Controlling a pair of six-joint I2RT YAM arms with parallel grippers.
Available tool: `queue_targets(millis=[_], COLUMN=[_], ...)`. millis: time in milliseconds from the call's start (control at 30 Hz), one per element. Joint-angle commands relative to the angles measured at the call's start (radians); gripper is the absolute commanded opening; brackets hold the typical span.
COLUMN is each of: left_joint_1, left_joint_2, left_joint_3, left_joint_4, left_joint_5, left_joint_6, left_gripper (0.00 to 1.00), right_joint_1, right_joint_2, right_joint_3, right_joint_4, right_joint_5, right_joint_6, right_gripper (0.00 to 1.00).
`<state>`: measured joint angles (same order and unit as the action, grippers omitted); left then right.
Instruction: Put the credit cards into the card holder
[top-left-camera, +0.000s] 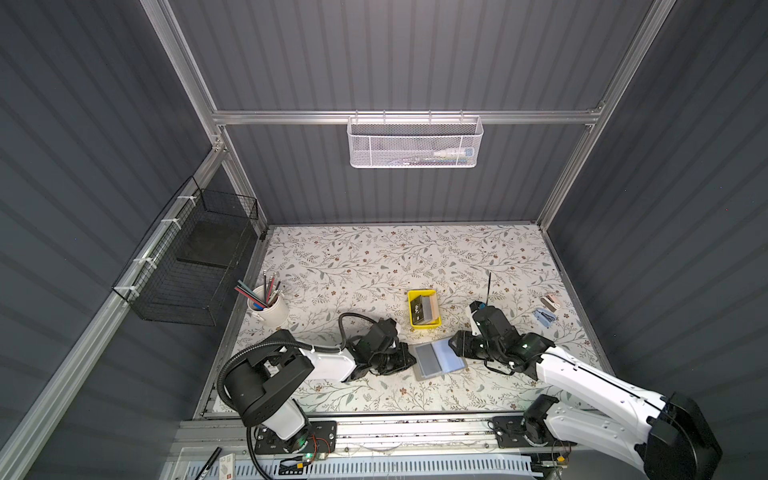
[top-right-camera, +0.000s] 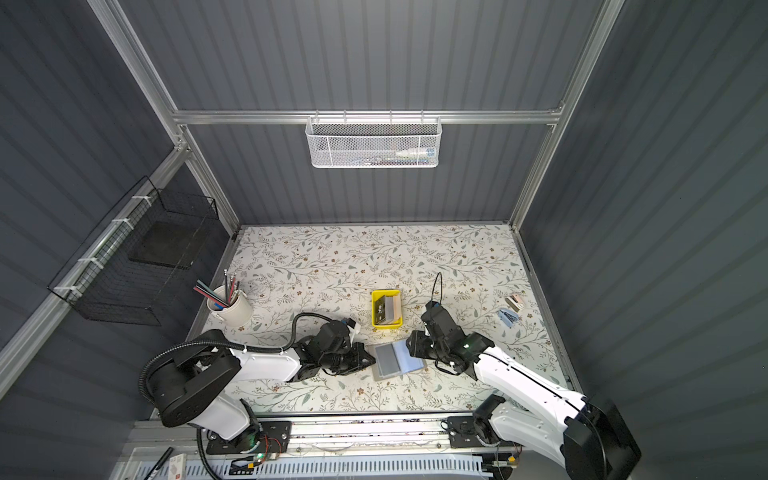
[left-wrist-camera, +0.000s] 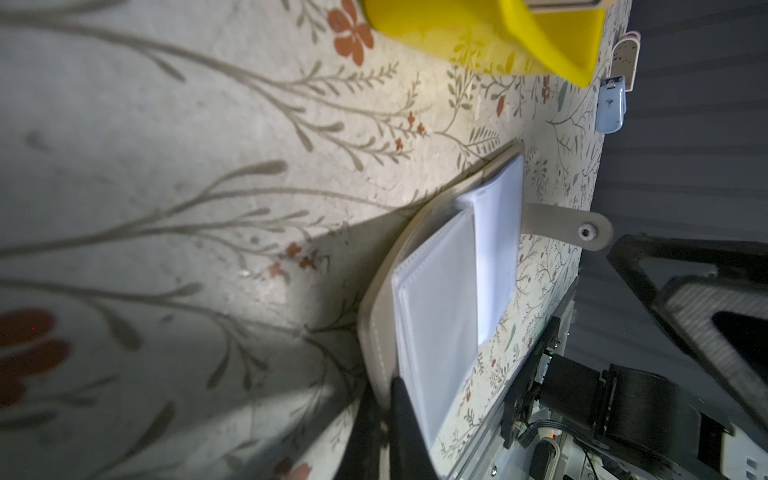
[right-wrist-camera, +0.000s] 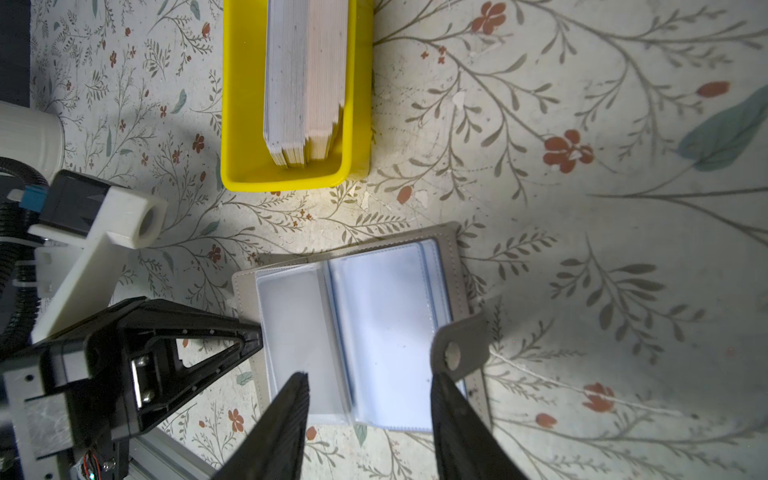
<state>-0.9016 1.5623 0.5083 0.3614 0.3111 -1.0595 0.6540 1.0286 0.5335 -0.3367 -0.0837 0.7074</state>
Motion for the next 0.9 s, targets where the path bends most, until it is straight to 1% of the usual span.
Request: queue_targets(millis=[0, 167, 233, 300, 433, 467, 533, 767, 867], left_joint_1=[0.026, 0.065, 0.074, 0.081, 0.089, 0.093, 0.099, 0.119, 0.125], left_joint_2=[-0.047, -0.097, -0.095, -0.081, -0.043, -0.031, -0.008, 0.037, 0.05], left_joint_3=[-0.009, 0.026, 0.04, 0.058, 0.1, 0.111, 0.13, 0.19, 0.215], left_joint_4=[-0.117, -0.28, -0.313, -0.336, -0.361, -0.364, -0.374, -0.435, -0.459], left_joint_5=[0.007, 0.009, 0.01, 0.011, 0.011, 0.041, 0.054, 0.068, 0.074], left_joint_6=[0.053, 0.13, 0.15, 0.172, 0.204, 0.212, 0.231, 0.295, 0.31], left_gripper=[0.06, 0.06, 0.07, 0.09, 0.09, 0.1, 0.1, 0.15, 0.18], right_joint_1=[-0.002, -0.001, -0.001, -0.002, -0.001, -0.001, -0.002, -0.001, -0.001], right_joint_2=[0.008, 0.022, 0.029, 0.035, 0.039, 0.039, 0.039, 0.036, 0.039], right_joint_3=[-0.013, -0.01, -0.008, -0.005, 0.001, 0.002, 0.002, -0.006, -0.002], right_joint_4=[0.011, 0.023, 0.03, 0.034, 0.035, 0.034, 0.032, 0.031, 0.03], right_joint_5=[-0.012, -0.02, -0.023, -0.028, -0.036, -0.036, -0.034, -0.033, -0.033], right_joint_6=[0.007, 0.012, 0.016, 0.019, 0.021, 0.02, 0.02, 0.021, 0.02], right_gripper=[0.5, 0.5, 0.5, 0.5, 0.5, 0.5, 0.5, 0.5, 0.51])
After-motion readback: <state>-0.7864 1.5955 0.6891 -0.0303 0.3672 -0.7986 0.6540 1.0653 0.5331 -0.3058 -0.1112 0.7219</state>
